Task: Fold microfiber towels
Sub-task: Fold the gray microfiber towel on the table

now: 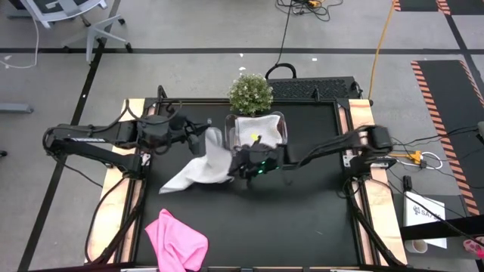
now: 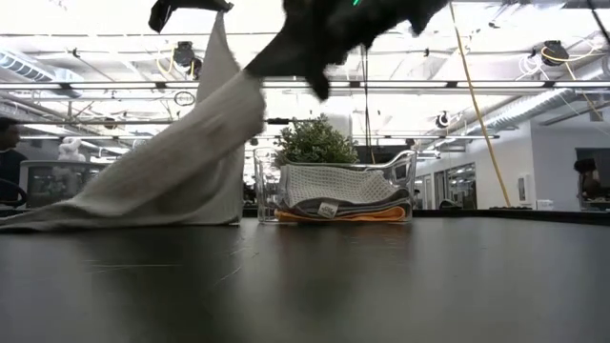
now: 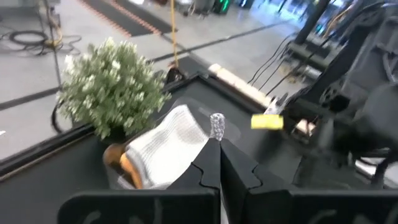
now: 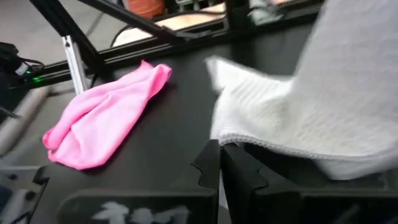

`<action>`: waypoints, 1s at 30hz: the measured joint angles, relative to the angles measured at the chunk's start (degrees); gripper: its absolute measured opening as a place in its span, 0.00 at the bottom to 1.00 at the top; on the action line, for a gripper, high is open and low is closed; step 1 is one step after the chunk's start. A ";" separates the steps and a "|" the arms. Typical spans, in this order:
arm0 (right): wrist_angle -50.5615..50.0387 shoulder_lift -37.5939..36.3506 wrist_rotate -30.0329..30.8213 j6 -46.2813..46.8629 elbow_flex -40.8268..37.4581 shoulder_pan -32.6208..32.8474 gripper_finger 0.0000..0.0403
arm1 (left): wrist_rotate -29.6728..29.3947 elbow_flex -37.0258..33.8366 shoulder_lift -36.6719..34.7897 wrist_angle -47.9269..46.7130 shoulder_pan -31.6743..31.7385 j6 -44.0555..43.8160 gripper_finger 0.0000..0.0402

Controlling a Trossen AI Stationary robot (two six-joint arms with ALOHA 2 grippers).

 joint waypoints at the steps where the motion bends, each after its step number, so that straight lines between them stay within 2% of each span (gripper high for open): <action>1: -2.76 -2.41 0.42 -0.69 0.00 -0.01 0.00 | 0.14 0.02 -0.06 1.43 -0.10 0.75 0.00; 6: -15.31 -14.49 3.29 -2.18 0.00 0.04 0.00 | 0.31 0.15 -1.63 10.62 -1.63 6.38 0.00; 11: -26.87 -26.56 6.34 -2.39 0.00 0.39 0.00 | -2.80 2.74 -2.42 11.85 -3.76 9.32 0.00; 17: -34.73 -38.29 10.01 -3.51 0.00 0.26 0.00 | -7.36 6.03 -0.39 11.81 -7.05 12.22 0.00; 23: -36.86 -46.03 10.58 -6.33 0.00 -1.42 0.00 | -10.69 8.46 3.94 11.76 -9.06 12.31 0.00; 30: -38.65 -49.18 10.55 -12.01 0.00 -5.96 0.00 | -12.27 12.03 8.93 13.59 -8.49 14.88 0.00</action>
